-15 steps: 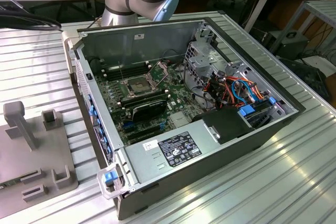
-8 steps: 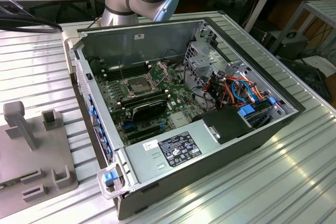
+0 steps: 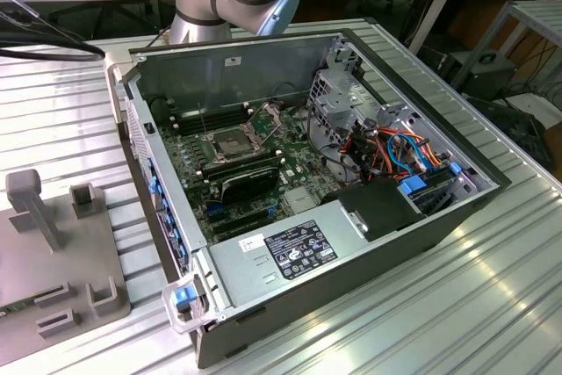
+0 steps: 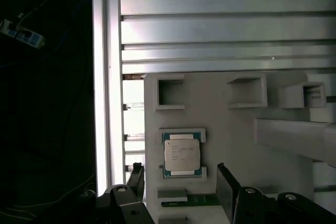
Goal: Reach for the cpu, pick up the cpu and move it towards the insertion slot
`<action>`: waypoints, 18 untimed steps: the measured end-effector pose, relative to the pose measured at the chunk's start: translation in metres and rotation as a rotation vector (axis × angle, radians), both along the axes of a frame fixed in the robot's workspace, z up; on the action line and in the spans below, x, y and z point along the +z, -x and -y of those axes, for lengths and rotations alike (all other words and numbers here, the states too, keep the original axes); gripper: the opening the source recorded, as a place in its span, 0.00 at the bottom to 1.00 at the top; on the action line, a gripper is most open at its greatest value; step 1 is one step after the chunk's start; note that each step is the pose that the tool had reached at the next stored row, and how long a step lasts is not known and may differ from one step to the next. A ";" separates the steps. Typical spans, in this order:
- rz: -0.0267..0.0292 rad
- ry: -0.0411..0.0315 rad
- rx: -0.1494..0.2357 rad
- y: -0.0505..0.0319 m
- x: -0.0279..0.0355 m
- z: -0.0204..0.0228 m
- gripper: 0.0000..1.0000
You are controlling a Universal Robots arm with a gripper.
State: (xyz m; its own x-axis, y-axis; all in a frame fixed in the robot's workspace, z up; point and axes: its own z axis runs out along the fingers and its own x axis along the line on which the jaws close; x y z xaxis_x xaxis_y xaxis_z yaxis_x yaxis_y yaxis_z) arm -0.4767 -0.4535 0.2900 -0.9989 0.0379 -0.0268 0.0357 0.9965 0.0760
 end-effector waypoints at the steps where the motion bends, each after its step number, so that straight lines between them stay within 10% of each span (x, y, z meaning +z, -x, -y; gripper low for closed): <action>1: 0.0001 -0.0004 0.000 0.0000 -0.0003 0.0002 0.66; 18: 0.0001 -0.0048 0.000 0.0000 -0.0043 0.0050 0.66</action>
